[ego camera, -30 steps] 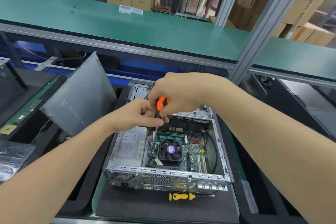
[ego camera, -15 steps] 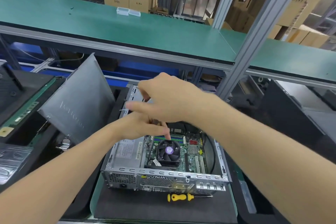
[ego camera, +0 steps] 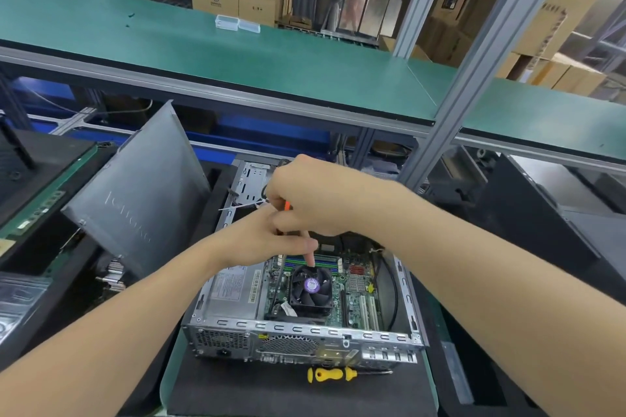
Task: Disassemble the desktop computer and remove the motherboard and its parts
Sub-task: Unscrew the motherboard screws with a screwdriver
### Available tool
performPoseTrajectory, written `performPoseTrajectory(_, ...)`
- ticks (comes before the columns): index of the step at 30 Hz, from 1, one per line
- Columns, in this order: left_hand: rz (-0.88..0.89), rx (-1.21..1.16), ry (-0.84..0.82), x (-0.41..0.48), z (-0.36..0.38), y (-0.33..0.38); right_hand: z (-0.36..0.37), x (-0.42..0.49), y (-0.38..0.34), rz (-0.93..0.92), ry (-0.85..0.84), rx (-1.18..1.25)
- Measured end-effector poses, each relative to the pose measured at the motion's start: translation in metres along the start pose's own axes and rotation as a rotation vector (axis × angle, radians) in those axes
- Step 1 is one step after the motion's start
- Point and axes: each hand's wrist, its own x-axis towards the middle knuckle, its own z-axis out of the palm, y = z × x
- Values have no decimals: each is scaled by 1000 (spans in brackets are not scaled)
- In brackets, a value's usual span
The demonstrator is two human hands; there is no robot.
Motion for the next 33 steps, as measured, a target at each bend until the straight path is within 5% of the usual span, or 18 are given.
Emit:
performPoseTrajectory(14, 30, 57, -52, -1, 7, 1, -13, -10, 11, -215, -151, 91)
performPoseTrajectory(17, 8, 74, -8, -2, 7, -1, -7, -12, 5, -27, 62, 132)
performPoseTrajectory(19, 19, 51, -1, -2, 8, -1, -1, -8, -2, 124, 169, -102)
performPoseTrajectory(21, 11, 9, -13, 0, 9, 0, 1, -5, -9, 112, 18, -242)
performPoseTrajectory(27, 4, 33, -20, 3, 7, -4, -6, -6, -1, 208, -122, 184)
performPoseTrajectory(33, 6, 5, -50, 4, 4, -1, -14, -12, 10, -55, -178, 1)
